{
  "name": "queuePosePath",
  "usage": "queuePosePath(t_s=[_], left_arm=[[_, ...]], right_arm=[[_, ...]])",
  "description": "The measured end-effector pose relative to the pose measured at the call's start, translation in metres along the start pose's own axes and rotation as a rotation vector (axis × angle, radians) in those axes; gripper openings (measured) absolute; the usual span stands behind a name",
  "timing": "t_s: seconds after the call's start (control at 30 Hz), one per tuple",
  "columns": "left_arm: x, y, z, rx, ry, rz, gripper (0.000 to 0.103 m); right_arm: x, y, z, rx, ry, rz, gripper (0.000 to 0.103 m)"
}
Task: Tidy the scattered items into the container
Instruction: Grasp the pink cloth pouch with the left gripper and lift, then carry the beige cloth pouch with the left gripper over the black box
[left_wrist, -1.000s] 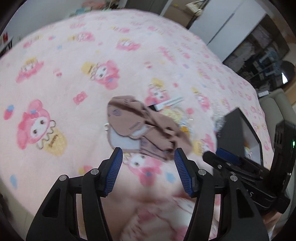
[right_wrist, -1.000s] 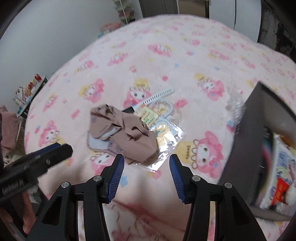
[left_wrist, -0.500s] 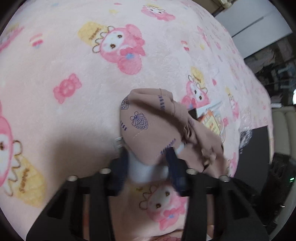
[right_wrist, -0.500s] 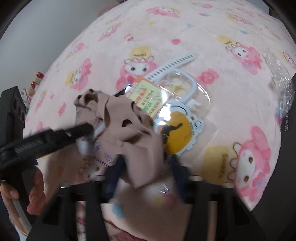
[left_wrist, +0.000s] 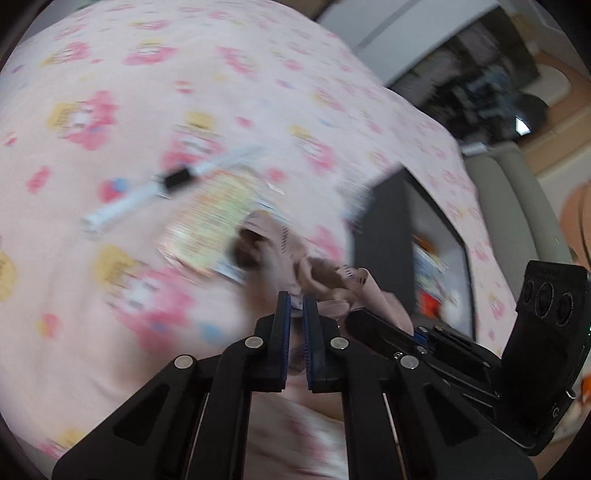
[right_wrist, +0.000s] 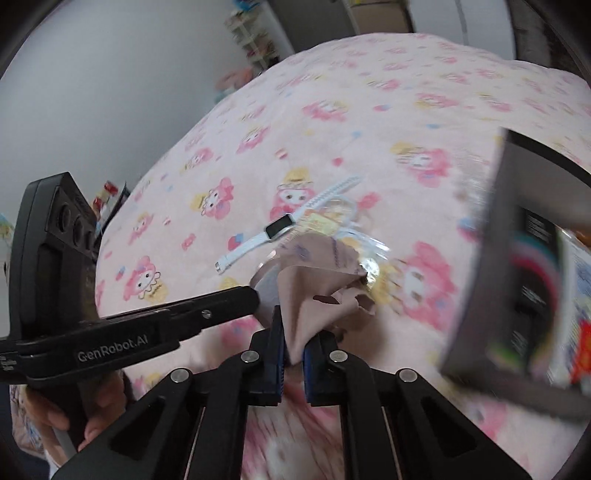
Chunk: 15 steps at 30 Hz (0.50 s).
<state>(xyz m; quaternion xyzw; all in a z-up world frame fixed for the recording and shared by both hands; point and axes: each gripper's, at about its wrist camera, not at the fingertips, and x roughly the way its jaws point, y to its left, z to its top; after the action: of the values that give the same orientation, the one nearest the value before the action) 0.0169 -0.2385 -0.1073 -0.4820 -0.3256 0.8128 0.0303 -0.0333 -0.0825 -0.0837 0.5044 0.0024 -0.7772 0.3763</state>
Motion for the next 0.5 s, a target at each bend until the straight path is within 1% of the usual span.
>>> queuePosePath(t_s=[0.13,0.23,0.37,0.47,0.5], left_arm=[[0.022,-0.042,-0.029,0.053,0.068,-0.047,0.005],[0.044,-0.072,-0.049,0.1,0.128,-0.066,0.005],[0.069,-0.105,-0.074,0.163,0.192,-0.062,0.005],[0.083,-0.122,-0.082,0.211,0.21,-0.047,0.005],[0.087,-0.126,-0.083,0.22,0.217,-0.035,0.008]], right_arm=[[-0.035,-0.03,-0.025,0.061,-0.021,-0.036,0.006],[-0.062,-0.055,-0.048,0.107,-0.056,-0.07,0.006],[-0.089,-0.086,-0.072,0.16,-0.089,-0.126,0.006],[-0.103,-0.11,-0.087,0.206,-0.099,-0.145,0.006],[-0.105,-0.117,-0.091,0.219,-0.101,-0.16,0.006]])
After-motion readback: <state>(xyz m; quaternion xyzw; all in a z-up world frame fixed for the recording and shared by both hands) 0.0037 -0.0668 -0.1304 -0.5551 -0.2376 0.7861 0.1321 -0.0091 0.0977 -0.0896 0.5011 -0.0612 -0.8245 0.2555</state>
